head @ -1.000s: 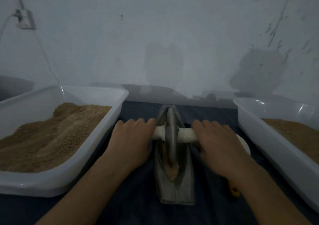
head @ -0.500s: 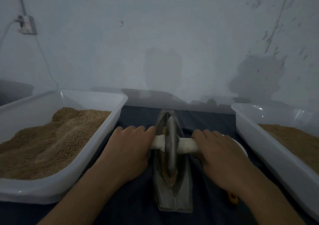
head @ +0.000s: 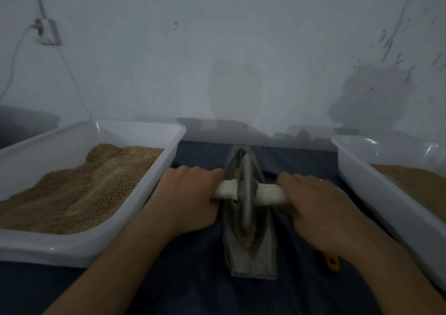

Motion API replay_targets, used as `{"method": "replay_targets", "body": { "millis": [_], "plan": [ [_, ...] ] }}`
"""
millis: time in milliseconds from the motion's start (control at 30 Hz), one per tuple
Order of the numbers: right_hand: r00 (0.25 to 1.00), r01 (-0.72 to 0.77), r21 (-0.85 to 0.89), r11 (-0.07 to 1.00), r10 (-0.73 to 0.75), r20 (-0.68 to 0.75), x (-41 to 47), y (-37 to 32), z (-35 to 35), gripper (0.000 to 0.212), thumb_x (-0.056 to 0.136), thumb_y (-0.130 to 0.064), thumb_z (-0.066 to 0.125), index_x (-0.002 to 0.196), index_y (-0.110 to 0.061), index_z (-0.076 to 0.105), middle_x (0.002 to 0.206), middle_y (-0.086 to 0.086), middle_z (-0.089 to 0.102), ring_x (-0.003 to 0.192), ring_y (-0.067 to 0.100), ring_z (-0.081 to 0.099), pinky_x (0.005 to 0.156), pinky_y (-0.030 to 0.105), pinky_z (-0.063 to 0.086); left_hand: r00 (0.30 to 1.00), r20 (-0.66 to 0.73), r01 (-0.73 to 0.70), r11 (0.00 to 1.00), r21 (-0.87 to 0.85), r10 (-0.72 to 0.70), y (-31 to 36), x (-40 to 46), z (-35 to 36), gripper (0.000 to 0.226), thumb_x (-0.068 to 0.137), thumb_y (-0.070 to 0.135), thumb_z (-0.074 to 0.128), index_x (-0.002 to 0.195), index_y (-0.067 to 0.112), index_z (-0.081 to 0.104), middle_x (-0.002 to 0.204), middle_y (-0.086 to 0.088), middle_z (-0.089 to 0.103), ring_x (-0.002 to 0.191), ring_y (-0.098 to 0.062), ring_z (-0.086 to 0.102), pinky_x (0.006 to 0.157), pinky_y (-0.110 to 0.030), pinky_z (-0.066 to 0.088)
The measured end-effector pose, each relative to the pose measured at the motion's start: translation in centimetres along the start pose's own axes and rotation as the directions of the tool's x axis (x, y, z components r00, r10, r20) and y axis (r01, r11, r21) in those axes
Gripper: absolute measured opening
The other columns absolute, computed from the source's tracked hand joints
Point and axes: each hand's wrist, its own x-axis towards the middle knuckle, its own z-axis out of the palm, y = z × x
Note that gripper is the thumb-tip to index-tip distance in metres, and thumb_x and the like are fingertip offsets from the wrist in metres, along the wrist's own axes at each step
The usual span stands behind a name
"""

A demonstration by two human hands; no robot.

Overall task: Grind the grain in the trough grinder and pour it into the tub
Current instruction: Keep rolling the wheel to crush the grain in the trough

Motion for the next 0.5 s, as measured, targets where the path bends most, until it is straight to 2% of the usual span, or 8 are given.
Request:
{"method": "replay_targets", "body": {
  "millis": [100,200,300,367,500],
  "plan": [
    [0.998,-0.022,-0.054,0.998,0.018,-0.062,0.4,-0.6,0.4,0.036,0.085,-0.03,0.071,0.107,-0.033,0.042,0.091,-0.013,0.044,0.078,0.013,0.04,0.069,0.036,0.033,1.0,-0.012,-0.015,1.0,0.006,0.015,0.0,0.4,0.4,0.023,0.085,0.04,0.059,0.1,0.034,0.043,0.092,0.009,0.061,0.085,-0.02,0.06,0.07,-0.037,0.049],
    [0.991,-0.115,-0.176,0.978,0.1,-0.09,2.6,-1.1,1.3,0.031,0.088,-0.023,0.065,0.114,-0.024,0.048,0.1,-0.002,0.051,0.09,0.023,0.048,0.077,0.04,0.038,0.994,-0.078,0.088,0.979,0.181,-0.075,0.4,2.2,1.7,0.031,0.089,0.032,0.063,0.113,0.027,0.044,0.11,0.002,0.058,0.105,-0.026,0.053,0.083,-0.041,0.045],
    [0.982,-0.169,-0.231,0.958,0.144,-0.124,3.6,-1.3,2.0,0.026,0.088,-0.011,0.057,0.114,-0.015,0.054,0.099,0.006,0.051,0.089,0.029,0.049,0.078,0.042,0.038,0.982,-0.104,0.178,0.949,0.261,-0.156,0.7,2.9,2.6,0.035,0.089,0.02,0.064,0.116,0.024,0.043,0.114,0.0,0.058,0.107,-0.027,0.053,0.084,-0.039,0.042],
    [0.989,-0.13,-0.212,0.969,0.11,-0.102,3.2,-1.2,1.5,0.026,0.089,-0.015,0.059,0.114,-0.017,0.052,0.098,0.004,0.051,0.088,0.028,0.049,0.077,0.042,0.038,0.987,-0.095,0.151,0.96,0.237,-0.132,0.5,2.5,2.5,0.037,0.089,0.018,0.066,0.117,0.025,0.042,0.112,0.0,0.059,0.105,-0.026,0.056,0.083,-0.039,0.044],
    [0.999,-0.017,-0.061,0.998,0.019,0.044,0.5,-0.5,-0.6,0.028,0.094,-0.033,0.06,0.106,-0.034,0.034,0.091,-0.012,0.041,0.081,0.013,0.043,0.07,0.033,0.034,0.998,-0.05,-0.032,0.997,0.075,0.036,-0.3,0.8,0.7,0.032,0.091,0.031,0.064,0.104,0.033,0.035,0.102,0.006,0.058,0.093,-0.021,0.059,0.075,-0.039,0.046]
  ]
}}
